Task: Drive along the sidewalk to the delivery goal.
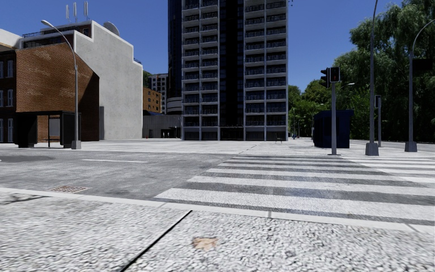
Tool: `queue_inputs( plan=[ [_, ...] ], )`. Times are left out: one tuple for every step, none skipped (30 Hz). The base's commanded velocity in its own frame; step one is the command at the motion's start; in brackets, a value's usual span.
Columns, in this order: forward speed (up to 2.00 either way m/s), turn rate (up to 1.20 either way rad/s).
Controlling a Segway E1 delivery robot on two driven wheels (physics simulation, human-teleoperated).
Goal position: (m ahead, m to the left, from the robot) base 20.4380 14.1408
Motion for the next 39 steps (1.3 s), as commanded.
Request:
queue_inputs(
  plan=[
    [0.00, 0.00],
    [0.00, 0.00],
    [0.00, 0.00],
    [0.00, 0.00],
    [0.00, 0.00],
    [0.00, 0.00],
    [0.00, 0.00],
    [0.00, 0.00],
    [0.00, 0.00],
    [0.00, 0.00],
    [0.00, 0.00],
    [0.00, 0.00],
    [0.16, 0.00],
    [0.41, 0.00],
    [0.41, 0.00],
    [0.61, 0.00],
    [0.77, 0.00],
    [1.07, 0.00],
    [1.46, 0.00],
    [1.64, 0.00],
    [1.68, -0.09],
    [1.64, -0.17],
    [1.64, -0.17],
    [1.60, -0.19],
    [1.59, -0.20],
    [1.58, -0.20],
    [1.58, -0.20],
    [1.57, -0.20],
    [1.57, -0.20],
    [1.57, -0.20],
    [1.57, -0.20],
    [1.57, -0.20],
    [1.57, -0.20],
    [1.57, -0.20],
    [1.57, -0.20],
    [1.57, -0.20],
    [1.57, -0.20],
    [1.57, -0.20],
    [1.57, -0.20]
  ],
)
